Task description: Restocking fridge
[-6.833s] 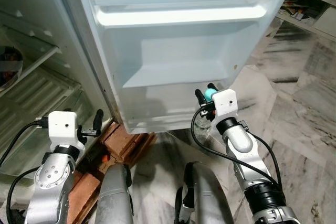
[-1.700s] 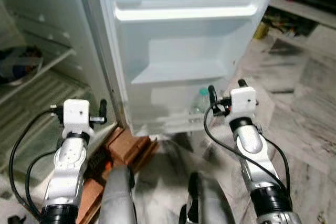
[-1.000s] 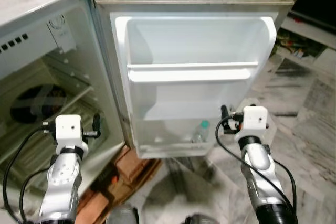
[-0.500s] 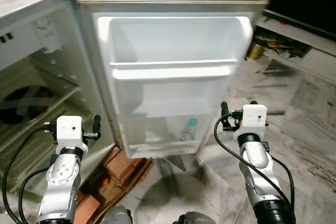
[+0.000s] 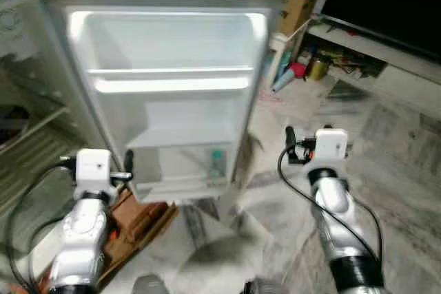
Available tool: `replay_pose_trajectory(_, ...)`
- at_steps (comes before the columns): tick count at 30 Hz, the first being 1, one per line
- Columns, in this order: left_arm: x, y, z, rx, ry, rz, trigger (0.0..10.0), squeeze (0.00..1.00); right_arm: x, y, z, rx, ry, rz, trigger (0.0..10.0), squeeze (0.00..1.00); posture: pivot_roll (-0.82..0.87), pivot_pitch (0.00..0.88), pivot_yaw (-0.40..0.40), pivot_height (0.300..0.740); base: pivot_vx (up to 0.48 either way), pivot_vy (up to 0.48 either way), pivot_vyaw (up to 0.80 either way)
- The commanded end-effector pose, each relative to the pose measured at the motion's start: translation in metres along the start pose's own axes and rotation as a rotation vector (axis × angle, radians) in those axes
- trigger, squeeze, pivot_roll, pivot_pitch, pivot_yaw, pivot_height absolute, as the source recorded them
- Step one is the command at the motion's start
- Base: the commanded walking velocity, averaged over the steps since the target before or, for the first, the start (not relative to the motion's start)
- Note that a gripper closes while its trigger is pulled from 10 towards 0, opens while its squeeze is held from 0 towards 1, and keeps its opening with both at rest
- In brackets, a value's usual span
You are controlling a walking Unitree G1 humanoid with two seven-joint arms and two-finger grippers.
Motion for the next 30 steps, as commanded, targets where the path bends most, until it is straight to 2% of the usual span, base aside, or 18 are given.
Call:
replay_pose_trajectory(1,0.0,-0.006,0.002,0.001,-0.002,0.026,10.0,0.0,0.001,-0.008,0.001,0.033,0.01,0.019,10.0,0.0,0.07,0.0,-0.054,0.74,0.0,-0.382,0.0)
replay_pose_trajectory(3,0.001,-0.006,0.003,-0.003,-0.001,0.031,10.0,0.0,0.0,-0.016,0.001,0.09,-0.005,0.084,10.0,0.0,0.07,0.0,-0.054,0.74,0.0,-0.369,0.0)
replay_pose_trajectory(4,0.001,-0.006,0.003,-0.003,-0.001,0.031,10.0,0.0,0.0,-0.016,0.001,0.09,-0.005,0.084,10.0,0.0,0.07,0.0,-0.054,0.74,0.0,-0.356,0.0)
replay_pose_trajectory(5,0.0,-0.005,0.003,-0.003,-0.003,0.034,10.0,0.0,-0.002,-0.021,0.0,0.126,-0.019,0.054,10.0,0.0,0.07,0.0,-0.054,0.74,0.0,-0.334,0.0)
replay_pose_trajectory(7,0.0,-0.004,0.003,-0.004,-0.006,0.036,10.0,0.0,-0.004,-0.025,0.001,0.143,-0.04,0.07,10.0,0.0,0.07,0.0,-0.053,0.74,0.0,-0.315,0.0)
replay_pose_trajectory(9,-0.001,-0.005,0.003,0.002,-0.012,0.043,10.0,0.0,-0.006,-0.027,0.001,0.135,-0.063,0.006,10.0,0.0,0.07,0.0,-0.053,0.74,0.0,-0.428,0.0)
replay_pose_trajectory(10,0.0,-0.005,0.004,0.007,-0.01,0.045,10.0,0.0,-0.008,-0.03,0.001,0.158,-0.093,0.034,10.0,0.0,0.07,0.0,-0.053,0.74,0.0,-0.428,0.0)
replay_pose_trajectory(12,0.001,-0.006,0.005,0.013,-0.006,0.053,10.0,0.0,-0.002,-0.04,-0.001,0.242,-0.081,0.152,10.0,0.0,0.07,0.0,-0.054,0.74,0.0,-0.428,0.0)
replay_pose_trajectory(15,0.001,-0.007,0.007,0.017,-0.006,0.055,10.0,0.0,0.004,-0.042,-0.001,0.256,-0.035,0.116,10.0,0.0,0.07,0.0,-0.055,0.74,0.0,-0.424,0.51)
replay_pose_trajectory(23,-0.002,-0.01,0.006,0.026,-0.022,0.067,10.0,0.0,0.007,-0.043,-0.001,0.29,-0.022,0.094,10.0,0.0,0.07,0.0,-0.055,0.74,0.0,-0.394,0.76)
replay_pose_trajectory(30,-0.002,-0.01,0.007,0.023,-0.024,0.056,10.0,0.0,0.006,-0.043,-0.002,0.304,-0.019,0.082,10.0,0.0,0.06,0.0,-0.056,0.74,0.268,-0.365,0.76)
Point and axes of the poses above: a point about 5 cm out from each wrist's last joint towards the gripper, its own z axis pointing out of the wrist towards the gripper, its own x axis along the axis of the wrist's last joint, y = z × x, the point moved 2 cm from there along z, pointing out of the wrist towards the gripper, and after that the axes turned 13 degrees about z, right-handed, at the moved point
